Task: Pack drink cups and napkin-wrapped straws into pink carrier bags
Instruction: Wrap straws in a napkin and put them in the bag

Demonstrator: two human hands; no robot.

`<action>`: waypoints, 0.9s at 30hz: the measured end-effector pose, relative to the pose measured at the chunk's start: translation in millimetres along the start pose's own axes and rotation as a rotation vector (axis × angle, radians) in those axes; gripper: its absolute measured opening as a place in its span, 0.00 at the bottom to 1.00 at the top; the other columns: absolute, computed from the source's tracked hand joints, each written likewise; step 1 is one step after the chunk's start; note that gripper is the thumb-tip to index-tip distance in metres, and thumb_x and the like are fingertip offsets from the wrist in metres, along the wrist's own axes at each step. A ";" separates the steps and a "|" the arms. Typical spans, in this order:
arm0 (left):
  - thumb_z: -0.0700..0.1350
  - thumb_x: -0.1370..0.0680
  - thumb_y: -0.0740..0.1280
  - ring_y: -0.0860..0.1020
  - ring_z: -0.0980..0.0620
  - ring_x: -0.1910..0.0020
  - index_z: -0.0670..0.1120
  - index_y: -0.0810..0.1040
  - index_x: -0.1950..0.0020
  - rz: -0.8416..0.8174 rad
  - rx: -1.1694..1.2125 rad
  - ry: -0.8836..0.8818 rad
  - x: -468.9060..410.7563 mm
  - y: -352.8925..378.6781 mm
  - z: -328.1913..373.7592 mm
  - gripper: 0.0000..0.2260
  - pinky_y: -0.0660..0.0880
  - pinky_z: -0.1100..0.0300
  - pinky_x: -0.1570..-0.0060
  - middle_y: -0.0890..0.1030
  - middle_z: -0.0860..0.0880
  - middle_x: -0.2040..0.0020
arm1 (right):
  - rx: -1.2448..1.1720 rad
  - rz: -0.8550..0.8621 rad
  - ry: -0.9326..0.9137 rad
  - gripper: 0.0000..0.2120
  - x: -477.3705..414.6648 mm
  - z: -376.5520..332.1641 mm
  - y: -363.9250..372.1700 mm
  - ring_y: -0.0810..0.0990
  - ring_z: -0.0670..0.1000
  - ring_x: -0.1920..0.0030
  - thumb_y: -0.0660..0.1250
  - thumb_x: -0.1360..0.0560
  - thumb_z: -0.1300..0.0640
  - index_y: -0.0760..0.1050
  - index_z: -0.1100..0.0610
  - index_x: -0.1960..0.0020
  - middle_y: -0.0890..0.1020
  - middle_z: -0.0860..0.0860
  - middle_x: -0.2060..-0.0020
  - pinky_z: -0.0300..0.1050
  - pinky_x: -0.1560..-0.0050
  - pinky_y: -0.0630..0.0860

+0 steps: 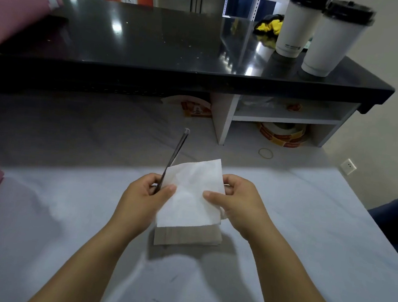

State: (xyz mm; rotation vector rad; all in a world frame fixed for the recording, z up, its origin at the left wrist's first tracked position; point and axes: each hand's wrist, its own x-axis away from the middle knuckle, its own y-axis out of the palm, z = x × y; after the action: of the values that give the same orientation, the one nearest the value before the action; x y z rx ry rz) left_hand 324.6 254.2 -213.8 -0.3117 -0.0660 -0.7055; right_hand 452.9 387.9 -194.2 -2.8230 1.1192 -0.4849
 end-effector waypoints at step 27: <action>0.52 0.25 0.60 0.78 0.55 0.68 0.53 0.76 0.57 0.509 -0.444 0.523 97.7 -244.4 123.5 0.07 0.75 0.65 0.67 0.79 0.56 0.60 | 0.341 -0.109 -0.930 0.05 5.0 -159.4 135.9 0.79 0.43 0.59 0.65 0.23 0.56 0.78 0.49 0.49 0.80 0.41 0.61 0.38 0.64 0.77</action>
State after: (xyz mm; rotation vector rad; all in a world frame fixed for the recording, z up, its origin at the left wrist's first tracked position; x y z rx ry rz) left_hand 246.4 55.1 -16.9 -0.5340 0.6559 -0.2691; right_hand 317.1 293.4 -65.5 -2.3236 0.6033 0.5470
